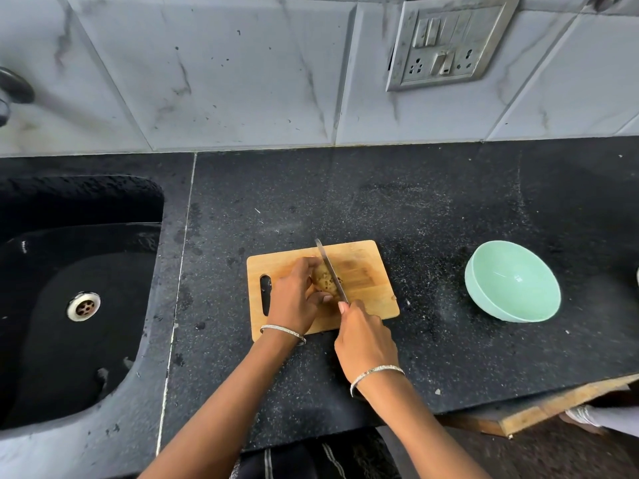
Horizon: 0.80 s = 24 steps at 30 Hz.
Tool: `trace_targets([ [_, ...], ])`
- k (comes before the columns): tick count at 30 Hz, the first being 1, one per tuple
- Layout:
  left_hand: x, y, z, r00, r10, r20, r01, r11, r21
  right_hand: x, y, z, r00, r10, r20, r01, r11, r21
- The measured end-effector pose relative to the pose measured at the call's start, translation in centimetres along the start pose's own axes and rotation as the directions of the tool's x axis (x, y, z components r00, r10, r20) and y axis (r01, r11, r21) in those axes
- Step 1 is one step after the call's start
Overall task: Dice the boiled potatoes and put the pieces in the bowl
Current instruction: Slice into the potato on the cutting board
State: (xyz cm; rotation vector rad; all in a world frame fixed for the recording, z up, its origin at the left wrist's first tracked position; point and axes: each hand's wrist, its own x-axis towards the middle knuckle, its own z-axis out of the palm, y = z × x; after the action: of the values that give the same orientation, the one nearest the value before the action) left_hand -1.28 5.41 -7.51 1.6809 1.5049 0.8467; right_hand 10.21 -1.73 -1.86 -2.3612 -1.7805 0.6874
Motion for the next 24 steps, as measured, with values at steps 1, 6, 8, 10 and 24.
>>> trace_targets([
  [1, 0.0, 0.0, 0.0, 1.0, -0.005, 0.003, 0.005, 1.0, -0.01, -0.4, 0.2, 0.0, 1.0, 0.004, 0.008, -0.004, 1.0, -0.01],
  [6, -0.1, 0.1, -0.3, 1.0, -0.014, -0.004, 0.014, 0.999, -0.053, -0.2, 0.1, 0.1, 1.0, 0.016, 0.004, -0.016, 1.0, -0.004],
  [8, -0.2, 0.1, -0.4, 1.0, -0.013, -0.002, 0.013, 0.998, -0.057, 0.6, -0.6, 0.5, 1.0, 0.02, -0.003, -0.02, 1.0, 0.006],
  [10, -0.2, 0.1, -0.5, 1.0, -0.01, -0.002, 0.01, 0.997, -0.077, 1.2, -1.1, 1.0, 1.0, 0.015, -0.014, -0.015, 1.0, 0.01],
  [24, 0.0, -0.1, -0.7, 1.0, -0.006, -0.004, 0.006, 0.995, -0.101, 0.7, -0.6, 2.0, 0.999, 0.003, -0.037, -0.007, 0.996, -0.092],
])
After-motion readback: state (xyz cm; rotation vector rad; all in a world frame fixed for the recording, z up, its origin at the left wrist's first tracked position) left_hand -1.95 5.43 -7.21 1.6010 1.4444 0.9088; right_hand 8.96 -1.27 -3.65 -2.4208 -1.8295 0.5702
